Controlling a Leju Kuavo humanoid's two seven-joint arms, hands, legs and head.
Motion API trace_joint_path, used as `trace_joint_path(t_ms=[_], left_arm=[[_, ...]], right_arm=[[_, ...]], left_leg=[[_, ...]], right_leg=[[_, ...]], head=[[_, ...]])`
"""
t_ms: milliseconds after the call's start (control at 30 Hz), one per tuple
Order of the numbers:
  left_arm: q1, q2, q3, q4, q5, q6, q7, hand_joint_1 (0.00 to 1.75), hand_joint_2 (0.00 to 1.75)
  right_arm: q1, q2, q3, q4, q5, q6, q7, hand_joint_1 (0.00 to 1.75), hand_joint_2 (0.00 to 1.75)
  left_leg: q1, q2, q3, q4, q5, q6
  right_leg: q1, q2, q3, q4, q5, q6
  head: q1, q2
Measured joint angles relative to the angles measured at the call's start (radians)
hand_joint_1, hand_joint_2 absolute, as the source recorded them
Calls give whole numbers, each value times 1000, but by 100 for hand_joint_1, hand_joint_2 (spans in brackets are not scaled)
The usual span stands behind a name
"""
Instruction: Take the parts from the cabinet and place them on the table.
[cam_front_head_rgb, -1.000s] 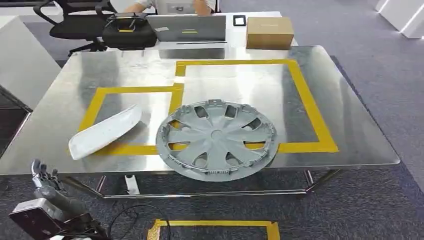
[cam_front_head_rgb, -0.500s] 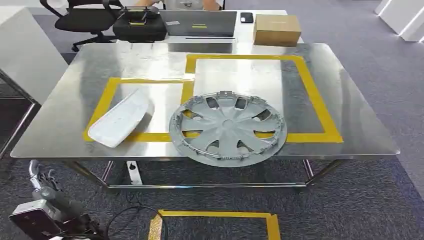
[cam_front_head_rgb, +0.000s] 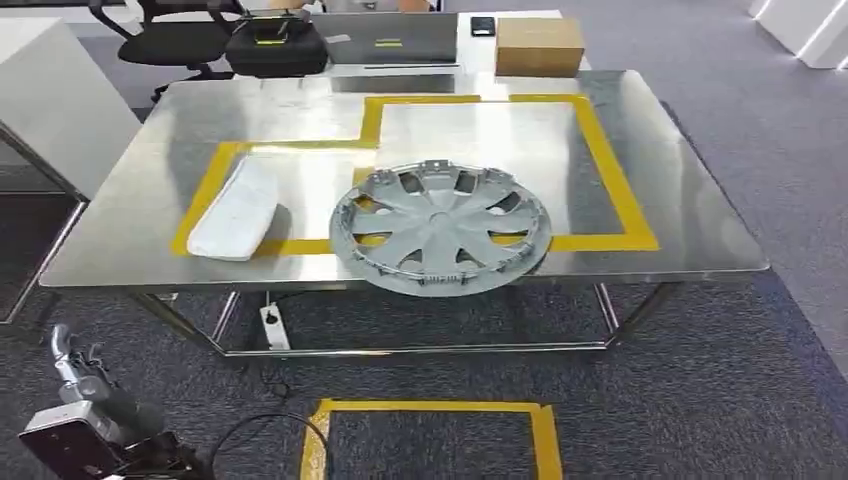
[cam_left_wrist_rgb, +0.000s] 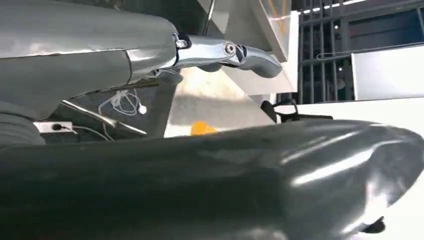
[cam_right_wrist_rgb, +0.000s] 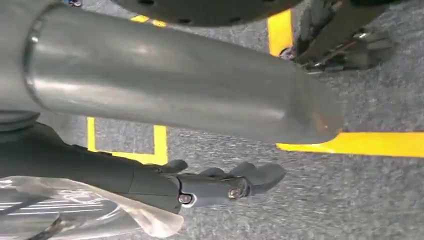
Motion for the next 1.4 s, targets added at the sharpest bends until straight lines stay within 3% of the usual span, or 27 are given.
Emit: trace_joint_path(t_ms=[67, 100, 167, 200, 267, 333, 400, 467, 500, 600, 633, 667, 700, 767, 800, 833, 867, 967, 1000, 1067, 1133, 1167, 1233, 1300, 1333, 1367, 1400], left_arm=[[0, 0, 2, 0, 0, 0, 3, 0, 0], [1, 0, 2, 0, 0, 0, 3, 0, 0], [1, 0, 2, 0, 0, 0, 3, 0, 0], [1, 0, 3, 0, -1, 0, 4, 0, 0], [1, 0, 3, 0, -2, 0, 6, 0, 0], [0, 0, 3, 0, -6, 0, 8, 0, 0], [0, 0, 4, 0, -9, 0, 8, 0, 0], [2, -1, 6, 0, -9, 0, 9, 0, 0], [0, -2, 6, 0, -9, 0, 9, 0, 0], [1, -3, 8, 1, -12, 0, 10, 0, 0], [1, -3, 9, 1, -12, 0, 10, 0, 0], [1, -3, 9, 1, -13, 0, 10, 0, 0], [1, -3, 10, 1, -13, 0, 10, 0, 0], [1, -3, 11, 1, -13, 0, 10, 0, 0], [1, -3, 11, 1, -13, 0, 10, 0, 0], [1, -4, 12, 1, -14, 0, 10, 0, 0], [1, -4, 13, 1, -15, 0, 10, 0, 0], [1, -6, 14, 1, -17, 0, 10, 0, 0], [3, -5, 15, 1, -18, 0, 10, 0, 0], [4, -5, 16, 1, -21, 0, 10, 0, 0], [4, -5, 16, 2, -24, 0, 9, 0, 0], [4, -5, 17, 3, -26, 0, 9, 0, 0], [4, -5, 18, 3, -28, 0, 10, 0, 0], [3, -6, 18, 3, -31, 0, 10, 0, 0], [1, -6, 18, 3, -31, 0, 10, 0, 0], [0, -6, 18, 3, -32, 0, 9, 0, 0], [0, -6, 19, 3, -32, 0, 9, 0, 0]], right_arm=[[1, 0, -2, 0, 1, 0, 0, 0, 0], [1, 0, -2, 0, 2, 0, -1, 0, 0], [1, 0, -3, 0, 2, 0, -1, 0, 0], [1, 0, -3, 0, 3, 0, -1, 0, 0], [0, 0, -3, 0, 5, 0, -3, 0, 0], [-2, 0, -3, 0, 8, 0, -4, 0, 0], [-2, 0, -3, 0, 8, -1, -4, 0, 0], [0, 0, -3, 0, 9, -2, -4, 0, 0], [0, 0, -5, 0, 11, -2, -4, 0, 0], [-1, 0, -10, 0, 11, -3, -3, 0, 0], [-1, 0, -11, 0, 11, -3, -3, 0, 0], [-1, -1, -11, 0, 12, -3, -3, 0, 0], [-1, -2, -12, 0, 12, -3, -3, 0, 0], [-2, -2, -14, 0, 13, -3, -3, 0, 0], [-3, -3, -14, 0, 13, -3, -3, 0, 0], [-7, -2, -14, 0, 14, -4, -3, 0, 0], [-9, -2, -14, 0, 13, -4, -4, 0, 0], [-6, -2, -18, 0, 14, -5, -3, 0, 0], [-6, -2, -19, 1, 14, -5, -3, 0, 0], [-6, -2, -19, 0, 17, -8, -4, 0, 0], [-6, -3, -20, 1, 20, -10, -5, 0, 0], [-6, -3, -20, 1, 21, -11, -6, 0, 0], [-7, -3, -21, 2, 24, -14, -9, 0, 0], [-8, -3, -21, 5, 27, -17, -10, 0, 0], [-8, -3, -21, 6, 28, -18, -11, 0, 0], [-9, -3, -22, 8, 28, -18, -11, 0, 0], [-9, -3, -22, 8, 29, -18, -13, 0, 0]], left_leg=[[1, 0, -29, 150, -109, -7], [2, 0, -33, 213, -133, -9], [2, 0, -19, 234, -120, -9], [2, 0, 5, 216, -92, -8], [1, 0, 111, 72, -24, 1], [-4, -1, 212, -93, -38, 18], [-7, -1, 207, -111, -44, 22], [-4, 0, 191, -117, -27, 38], [1, 6, 184, -118, -16, 44], [-1, 6, 143, -116, 14, 58], [-3, 7, 127, -114, 26, 58], [-3, 8, 112, -112, 36, 57], [-3, 8, 96, -107, 46, 56], [-3, 8, 65, -98, 63, 50], [-3, 8, 57, -91, 71, 46], [-9, 7, 47, -82, 75, 41], [-10, 8, 42, -77, 82, 36], [-8, 9, 37, -80, 107, 19], [-5, 6, 28, -71, 94, 13], [-2, 5, 4, 16, -30, 1], [1, 5, -16, 163, -129, -6], [2, 5, -16, 216, -137, -7], [2, 5, 31, 190, -75, -6], [3, 5, 141, 31, -20, 1], [1, 3, 199, -67, -39, 9], [-2, 3, 216, -102, -46, 14], [-5, 3, 207, -101, -48, 17]], right_leg=[[2, -4, -25, 1, 19, -2], [3, -6, -39, 3, 29, -2], [4, -8, -46, 9, 40, -2], [4, -8, -62, 14, 47, -1], [6, -8, -89, 28, 60, 3], [11, -6, -107, 41, 70, 11], [9, -8, -118, 42, 87, 24], [11, -9, -126, 40, 101, 39], [7, -1, -132, 54, 77, 44], [4, 7, -192, 240, -97, 55], [4, 7, -206, 311, -125, 57], [4, 7, -207, 348, -118, 59], [4, 7, -189, 346, -86, 59], [3, 7, -93, 229, -8, 56], [3, 7, -23, 129, 0, 53], [4, 7, 44, 34, -29, 50], [5, 11, 65, -9, -44, 42], [8, 9, 35, 0, -29, 21], [3, 3, 22, -2, -17, 9], [4, 0, -3, -1, 4, -6], [6, -3, -28, 1, 24, -8], [7, -3, -40, 5, 35, -7], [7, -4, -69, 20, 52, -4], [7, -3, -94, 35, 61, 1], [8, -3, -106, 44, 65, 6], [11, -1, -114, 51, 71, 12], [10, -3, -119, 51, 79, 18]], head=[[-1, 0], [0, 0], [0, 0], [0, 0], [0, 0], [0, 0], [-1, 0], [1, 0], [0, 0], [5, 0], [6, 0], [6, 0], [6, 0], [6, 0], [6, 0], [7, 0], [5, 0], [7, 0], [8, 0], [-2, 0], [-2, 0], [-1, 0], [-2, 0], [-2, 0], [-1, 0], [0, 0], [0, 0]])
